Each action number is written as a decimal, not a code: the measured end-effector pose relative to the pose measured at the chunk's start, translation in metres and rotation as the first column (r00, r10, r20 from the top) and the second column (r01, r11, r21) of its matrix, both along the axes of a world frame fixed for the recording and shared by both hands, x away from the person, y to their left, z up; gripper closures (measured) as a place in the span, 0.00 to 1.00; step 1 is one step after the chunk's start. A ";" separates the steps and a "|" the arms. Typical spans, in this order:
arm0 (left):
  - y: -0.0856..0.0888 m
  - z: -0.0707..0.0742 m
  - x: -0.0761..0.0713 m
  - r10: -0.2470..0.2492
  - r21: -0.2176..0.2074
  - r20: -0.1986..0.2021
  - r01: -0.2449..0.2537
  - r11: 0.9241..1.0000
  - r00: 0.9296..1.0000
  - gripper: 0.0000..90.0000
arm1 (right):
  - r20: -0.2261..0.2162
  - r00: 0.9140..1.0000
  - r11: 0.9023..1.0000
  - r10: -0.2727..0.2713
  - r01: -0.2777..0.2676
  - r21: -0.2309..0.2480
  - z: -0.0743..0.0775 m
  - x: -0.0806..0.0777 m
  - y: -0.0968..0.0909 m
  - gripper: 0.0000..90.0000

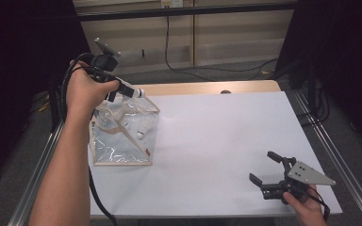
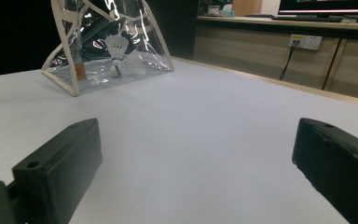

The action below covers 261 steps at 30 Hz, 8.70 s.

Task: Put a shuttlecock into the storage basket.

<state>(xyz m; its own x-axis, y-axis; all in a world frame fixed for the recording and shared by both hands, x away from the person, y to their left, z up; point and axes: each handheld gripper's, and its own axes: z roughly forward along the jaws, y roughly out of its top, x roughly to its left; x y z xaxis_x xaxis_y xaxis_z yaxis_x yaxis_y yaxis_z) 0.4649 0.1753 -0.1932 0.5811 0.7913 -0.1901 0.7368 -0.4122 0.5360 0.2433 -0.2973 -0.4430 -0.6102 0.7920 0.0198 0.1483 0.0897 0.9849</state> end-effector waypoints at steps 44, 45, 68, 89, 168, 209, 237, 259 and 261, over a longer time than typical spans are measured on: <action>0.034 0.000 0.005 0.097 0.041 0.027 -0.098 0.994 0.995 0.98 | -0.004 1.000 1.000 -0.002 0.002 0.000 0.000 0.000 0.000 0.01; 0.035 0.000 0.004 0.100 0.045 0.028 -0.101 0.994 0.995 0.98 | -0.002 1.000 1.000 -0.002 0.002 0.001 0.000 0.000 0.000 0.01; 0.052 -0.006 0.010 0.151 0.063 0.044 -0.154 0.986 0.987 0.98 | -0.003 1.000 1.000 -0.003 0.003 0.003 0.000 0.000 0.000 0.01; 0.055 -0.024 0.018 0.190 0.092 0.063 -0.195 0.976 0.980 1.00 | -0.010 1.000 1.000 0.001 0.000 0.002 0.000 0.000 0.001 0.01; -0.013 -0.028 -0.026 -0.079 -0.099 -0.025 0.076 0.992 0.997 0.51 | 0.002 1.000 1.000 0.001 -0.001 0.000 0.000 -0.001 0.001 0.01; -0.044 -0.057 -0.043 -0.185 -0.084 -0.026 0.182 0.980 0.982 0.30 | -0.001 1.000 1.000 0.001 -0.001 0.003 0.000 0.000 0.001 0.01; -0.052 -0.095 -0.073 -0.272 -0.102 0.055 0.276 0.956 0.961 0.17 | 0.001 1.000 1.000 0.002 -0.002 -0.001 0.000 0.000 0.002 0.01; -0.048 -0.122 -0.092 -0.345 -0.084 0.091 0.353 0.932 0.934 0.09 | -0.001 1.000 1.000 0.003 -0.003 -0.002 0.000 -0.001 0.003 0.01; -0.047 -0.124 -0.093 -0.347 -0.086 0.093 0.355 0.931 0.933 0.08 | 0.000 1.000 1.000 0.006 -0.006 -0.001 0.000 -0.001 0.003 0.01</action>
